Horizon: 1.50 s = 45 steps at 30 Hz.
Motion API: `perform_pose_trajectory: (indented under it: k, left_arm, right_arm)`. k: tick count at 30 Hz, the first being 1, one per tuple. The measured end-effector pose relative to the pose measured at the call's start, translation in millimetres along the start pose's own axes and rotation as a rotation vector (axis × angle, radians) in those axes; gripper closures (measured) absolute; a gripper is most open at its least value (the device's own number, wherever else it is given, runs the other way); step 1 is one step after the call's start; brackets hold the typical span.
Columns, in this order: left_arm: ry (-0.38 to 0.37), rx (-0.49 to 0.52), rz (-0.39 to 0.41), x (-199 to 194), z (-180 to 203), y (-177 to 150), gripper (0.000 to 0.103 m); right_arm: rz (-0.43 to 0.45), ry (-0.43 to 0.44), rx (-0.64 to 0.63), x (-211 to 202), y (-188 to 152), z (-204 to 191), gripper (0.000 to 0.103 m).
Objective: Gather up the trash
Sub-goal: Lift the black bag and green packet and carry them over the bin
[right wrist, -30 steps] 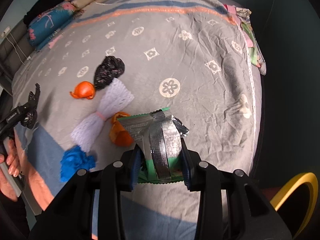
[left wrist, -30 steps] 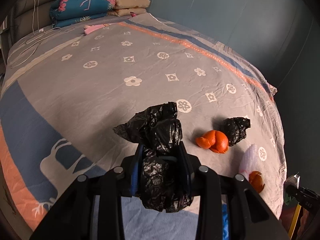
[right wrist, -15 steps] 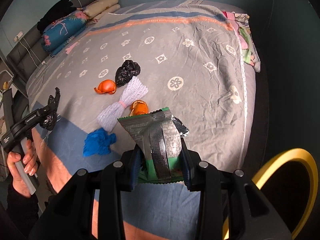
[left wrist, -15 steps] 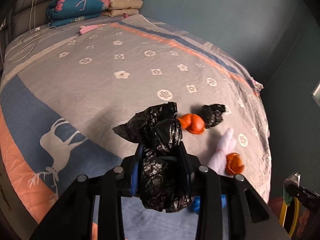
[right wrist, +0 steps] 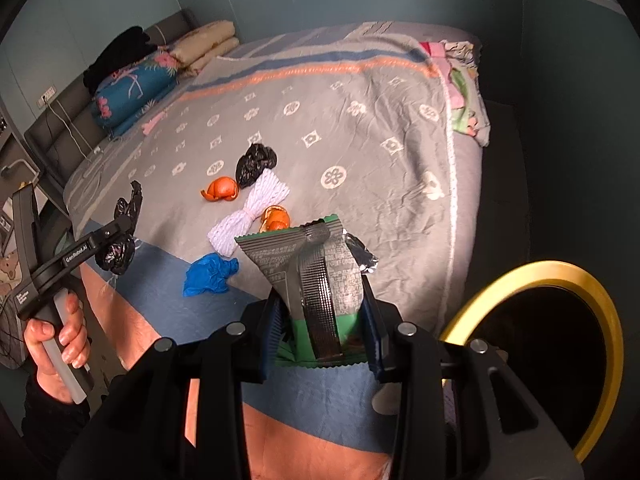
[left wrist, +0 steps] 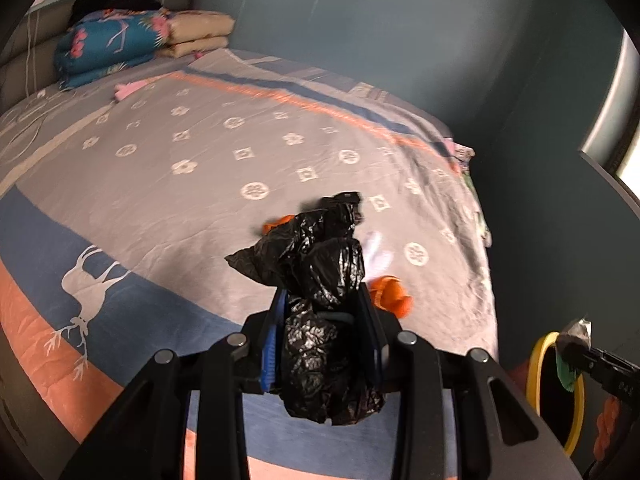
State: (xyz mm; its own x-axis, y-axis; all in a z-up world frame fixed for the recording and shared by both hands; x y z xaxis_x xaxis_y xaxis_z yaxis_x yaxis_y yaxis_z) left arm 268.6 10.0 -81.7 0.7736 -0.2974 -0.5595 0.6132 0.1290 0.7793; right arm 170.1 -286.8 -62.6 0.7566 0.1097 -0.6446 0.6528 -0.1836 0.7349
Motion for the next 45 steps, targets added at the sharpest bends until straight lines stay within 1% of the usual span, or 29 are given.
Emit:
perform_pose_trajectory:
  k: [3, 6, 8, 14, 21, 27, 33, 38, 40, 45]
  left_arm:
    - [-0.024, 0.008, 0.000, -8, 19, -3, 0.071]
    - [-0.077, 0.001, -0.015, -16, 42, -11, 0.071]
    - [-0.098, 0.007, -0.018, -21, 54, -14, 0.071]
    - [-0.174, 0.056, -0.005, -43, 101, -19, 0.071]
    - [-0.284, 0.130, 0.003, -70, 166, -17, 0.071]
    - [-0.342, 0.182, 0.002, -82, 207, -23, 0.071]
    - [-0.389, 0.231, 0.007, -93, 240, -34, 0.071]
    - [-0.422, 0.256, -0.017, -93, 262, -49, 0.071]
    - [-0.428, 0.281, -0.028, -91, 272, -57, 0.071]
    - [-0.446, 0.309, -0.067, -80, 290, -74, 0.070]
  right_arm:
    - [0.024, -0.004, 0.017, -15, 1, 10, 0.069]
    - [0.044, -0.007, 0.041, -29, 0, 20, 0.069]
    - [0.055, -0.008, 0.056, -37, -1, 28, 0.069]
    - [0.116, -0.025, 0.099, -75, -2, 55, 0.069]
    - [0.172, -0.059, 0.156, -112, -7, 87, 0.069]
    - [0.210, -0.098, 0.203, -145, -16, 115, 0.069]
    - [0.240, -0.130, 0.246, -171, -25, 142, 0.069]
    - [0.244, -0.145, 0.274, -178, -30, 158, 0.068]
    - [0.242, -0.151, 0.282, -178, -32, 164, 0.068]
    - [0.211, -0.158, 0.323, -163, -43, 183, 0.068]
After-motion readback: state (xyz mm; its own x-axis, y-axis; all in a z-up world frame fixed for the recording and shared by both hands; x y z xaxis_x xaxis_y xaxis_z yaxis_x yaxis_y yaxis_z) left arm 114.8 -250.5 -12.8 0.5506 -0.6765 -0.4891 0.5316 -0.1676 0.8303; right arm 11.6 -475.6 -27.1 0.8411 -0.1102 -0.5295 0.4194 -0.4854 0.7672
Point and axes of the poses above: each gripper's, at about its wrist camera, not at the fingertips, and x roughly the way its jaws point, z to its right, y to its top, the point moved 7 cm from there along x, roughly the way its jaws point, and after that the axes turned 10 degrees about z, right-handed, at the moved point
